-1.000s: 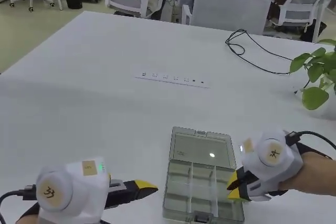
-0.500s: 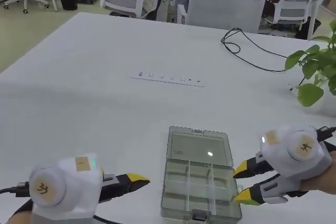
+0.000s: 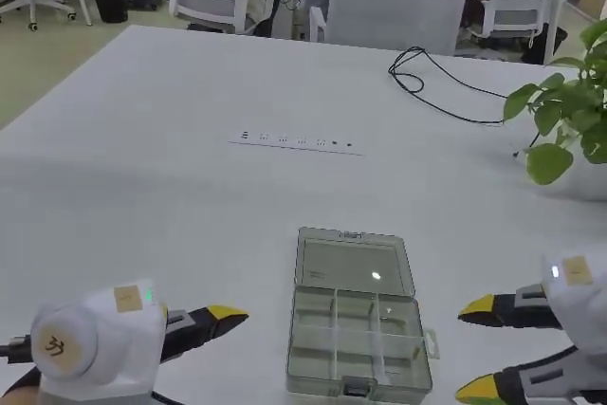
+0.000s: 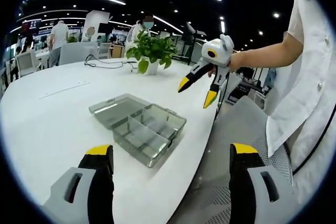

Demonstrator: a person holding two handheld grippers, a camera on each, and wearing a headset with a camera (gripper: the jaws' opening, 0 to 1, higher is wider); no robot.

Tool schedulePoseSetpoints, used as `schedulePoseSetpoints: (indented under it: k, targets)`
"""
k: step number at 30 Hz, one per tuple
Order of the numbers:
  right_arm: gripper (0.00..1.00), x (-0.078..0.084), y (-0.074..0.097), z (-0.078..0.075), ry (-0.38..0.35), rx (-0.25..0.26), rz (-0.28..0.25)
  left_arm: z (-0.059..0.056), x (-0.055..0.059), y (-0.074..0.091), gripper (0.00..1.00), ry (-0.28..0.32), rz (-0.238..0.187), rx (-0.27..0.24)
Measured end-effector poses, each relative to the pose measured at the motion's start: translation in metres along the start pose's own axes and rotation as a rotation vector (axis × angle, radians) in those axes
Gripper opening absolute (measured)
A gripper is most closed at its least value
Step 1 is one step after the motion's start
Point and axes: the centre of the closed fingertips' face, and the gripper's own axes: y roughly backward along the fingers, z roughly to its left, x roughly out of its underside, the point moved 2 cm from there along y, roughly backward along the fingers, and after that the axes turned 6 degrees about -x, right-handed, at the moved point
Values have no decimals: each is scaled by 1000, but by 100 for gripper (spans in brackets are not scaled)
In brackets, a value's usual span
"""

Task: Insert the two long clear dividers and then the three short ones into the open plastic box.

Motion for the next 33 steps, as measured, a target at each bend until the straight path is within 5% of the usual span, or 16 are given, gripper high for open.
schedulePoseSetpoints:
  k: [13, 33]
  targets:
    - [84, 26, 7, 16, -89, 48, -88, -4, 17, -3, 100, 6, 55, 32]
    - [94, 38, 7, 21, -124, 56, -91, -4, 22, -3, 100, 1, 77, 39]
